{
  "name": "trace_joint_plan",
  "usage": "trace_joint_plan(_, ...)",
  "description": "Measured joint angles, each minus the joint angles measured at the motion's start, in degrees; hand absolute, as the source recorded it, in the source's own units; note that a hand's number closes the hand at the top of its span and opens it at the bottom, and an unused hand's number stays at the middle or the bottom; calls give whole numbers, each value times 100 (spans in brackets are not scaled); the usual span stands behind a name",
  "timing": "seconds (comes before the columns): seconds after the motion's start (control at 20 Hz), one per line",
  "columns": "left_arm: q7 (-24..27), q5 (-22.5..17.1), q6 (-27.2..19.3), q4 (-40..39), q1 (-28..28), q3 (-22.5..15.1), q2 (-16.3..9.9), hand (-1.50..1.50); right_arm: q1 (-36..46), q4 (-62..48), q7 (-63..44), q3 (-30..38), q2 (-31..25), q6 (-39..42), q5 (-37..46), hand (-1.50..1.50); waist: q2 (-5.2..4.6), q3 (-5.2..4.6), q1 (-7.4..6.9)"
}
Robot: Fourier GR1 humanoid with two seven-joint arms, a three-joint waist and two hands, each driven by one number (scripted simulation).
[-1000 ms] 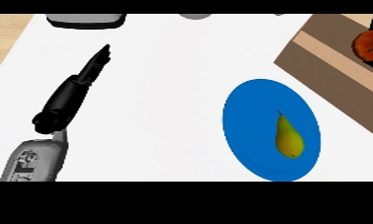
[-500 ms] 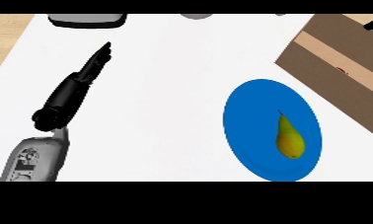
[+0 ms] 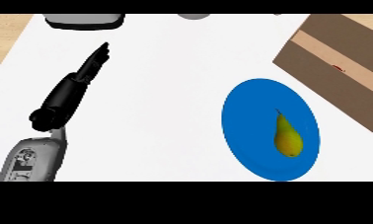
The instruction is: Pick the tomato from the plate and place it in the cardboard box
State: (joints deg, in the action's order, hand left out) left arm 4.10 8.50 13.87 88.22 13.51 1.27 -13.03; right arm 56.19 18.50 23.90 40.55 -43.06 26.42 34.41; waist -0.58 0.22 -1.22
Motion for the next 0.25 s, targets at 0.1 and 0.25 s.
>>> trace_joint_plan(0.1, -21, -1, 12, -3, 55, -23, 18, 0, 45, -224, -213, 388, -149, -27, -331, -150, -19, 0, -18)
trace_joint_plan(0.25, -11, 3, 22, 19, 54, -57, 50, 0, -8, -467, -359, 781, -382, -120, -663, -150, -52, 3, -83)
